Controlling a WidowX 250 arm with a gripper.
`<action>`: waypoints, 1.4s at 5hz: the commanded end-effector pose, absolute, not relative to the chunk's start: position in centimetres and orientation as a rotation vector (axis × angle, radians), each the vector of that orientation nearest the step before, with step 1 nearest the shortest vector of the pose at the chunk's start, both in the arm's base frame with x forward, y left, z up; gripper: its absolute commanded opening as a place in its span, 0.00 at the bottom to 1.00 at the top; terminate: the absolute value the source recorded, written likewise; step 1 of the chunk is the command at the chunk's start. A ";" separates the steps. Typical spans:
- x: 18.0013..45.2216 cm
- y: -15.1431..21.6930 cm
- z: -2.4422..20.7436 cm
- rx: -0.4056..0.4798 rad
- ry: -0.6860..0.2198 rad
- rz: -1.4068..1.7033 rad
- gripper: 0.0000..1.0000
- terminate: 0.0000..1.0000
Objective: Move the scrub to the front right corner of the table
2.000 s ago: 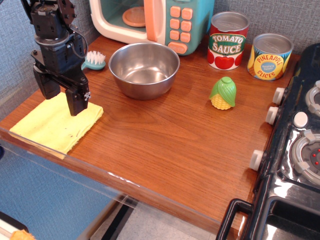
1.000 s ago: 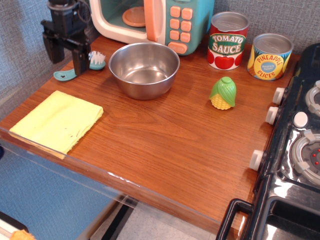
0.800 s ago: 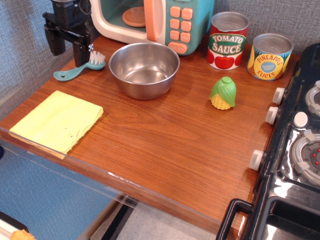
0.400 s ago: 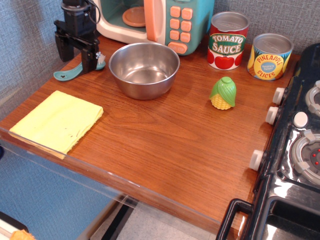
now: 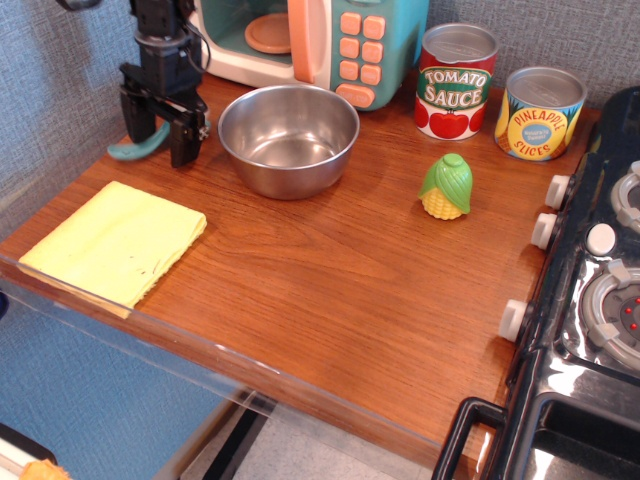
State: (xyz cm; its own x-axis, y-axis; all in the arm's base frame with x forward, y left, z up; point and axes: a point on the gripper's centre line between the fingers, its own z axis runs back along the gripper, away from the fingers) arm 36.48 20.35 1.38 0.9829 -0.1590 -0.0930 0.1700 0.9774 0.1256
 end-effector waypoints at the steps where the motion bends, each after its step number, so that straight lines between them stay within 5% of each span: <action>1: 37.6 20.7 1.2 0.155 0.097 -0.154 1.00 0.00; 2: 37.6 20.7 0.8 0.131 0.093 -0.131 0.00 0.00; 4: 37.4 20.8 0.8 0.104 0.083 -0.128 0.00 0.00; 7: 34.7 20.6 11.7 0.228 -0.126 0.101 0.00 0.00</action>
